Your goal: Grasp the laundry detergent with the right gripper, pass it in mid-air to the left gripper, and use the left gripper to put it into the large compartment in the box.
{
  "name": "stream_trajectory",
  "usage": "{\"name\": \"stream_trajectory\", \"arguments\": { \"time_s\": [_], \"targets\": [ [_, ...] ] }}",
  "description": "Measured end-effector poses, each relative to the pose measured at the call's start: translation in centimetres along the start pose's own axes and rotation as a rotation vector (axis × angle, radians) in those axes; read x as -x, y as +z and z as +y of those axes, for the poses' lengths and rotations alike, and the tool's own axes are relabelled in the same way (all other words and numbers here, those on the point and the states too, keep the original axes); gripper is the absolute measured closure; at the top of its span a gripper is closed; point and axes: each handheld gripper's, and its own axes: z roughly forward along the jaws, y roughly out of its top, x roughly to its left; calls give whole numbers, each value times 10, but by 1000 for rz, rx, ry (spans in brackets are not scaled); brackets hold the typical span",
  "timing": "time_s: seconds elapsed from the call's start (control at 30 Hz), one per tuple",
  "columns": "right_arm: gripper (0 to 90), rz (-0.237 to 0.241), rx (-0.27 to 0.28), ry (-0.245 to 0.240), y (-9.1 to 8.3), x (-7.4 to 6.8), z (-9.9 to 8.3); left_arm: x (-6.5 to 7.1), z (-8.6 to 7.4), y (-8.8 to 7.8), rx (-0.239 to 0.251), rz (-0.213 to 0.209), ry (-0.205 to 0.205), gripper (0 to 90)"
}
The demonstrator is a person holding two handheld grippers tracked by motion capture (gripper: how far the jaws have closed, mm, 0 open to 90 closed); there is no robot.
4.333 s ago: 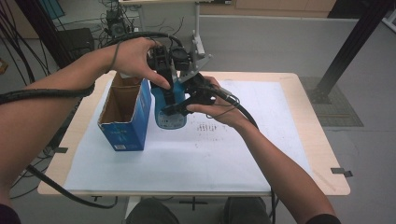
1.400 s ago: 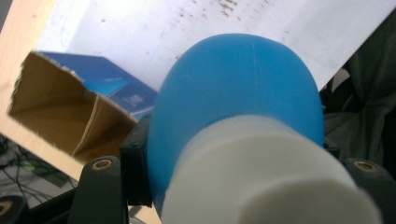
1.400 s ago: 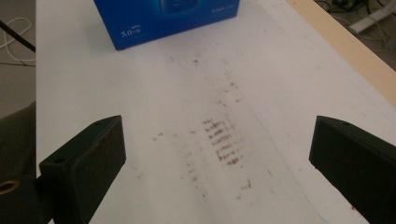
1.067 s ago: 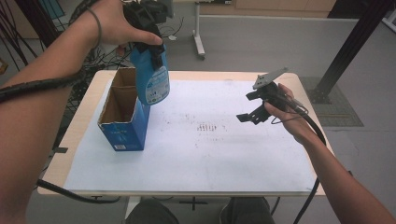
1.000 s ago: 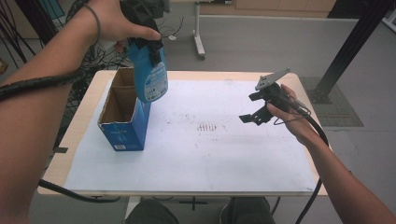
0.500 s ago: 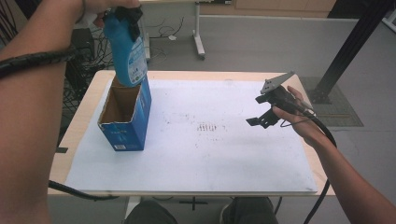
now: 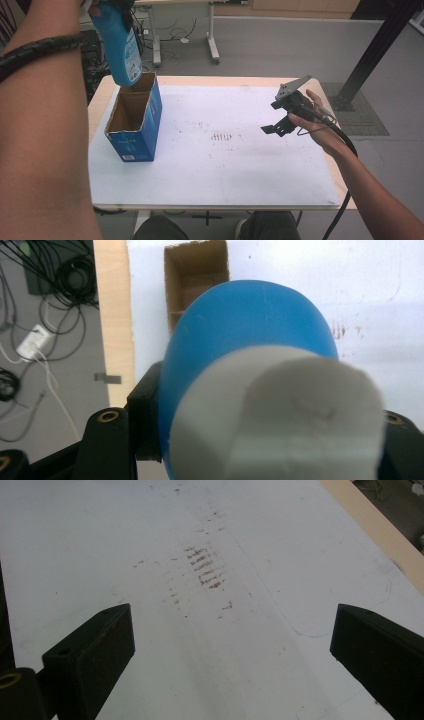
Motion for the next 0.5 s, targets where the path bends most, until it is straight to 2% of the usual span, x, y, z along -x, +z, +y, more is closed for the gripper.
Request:
{"name": "stream_trajectory", "arguments": {
  "time_s": [0.33,0.5],
  "targets": [
    [38,-8,13,0,-6,-1,-3,-9,0,8,-12,17,-77,375],
    [39,-6,2,-2,-6,0,-6,-14,0,8,-7,6,-109,375]
  ]
}}
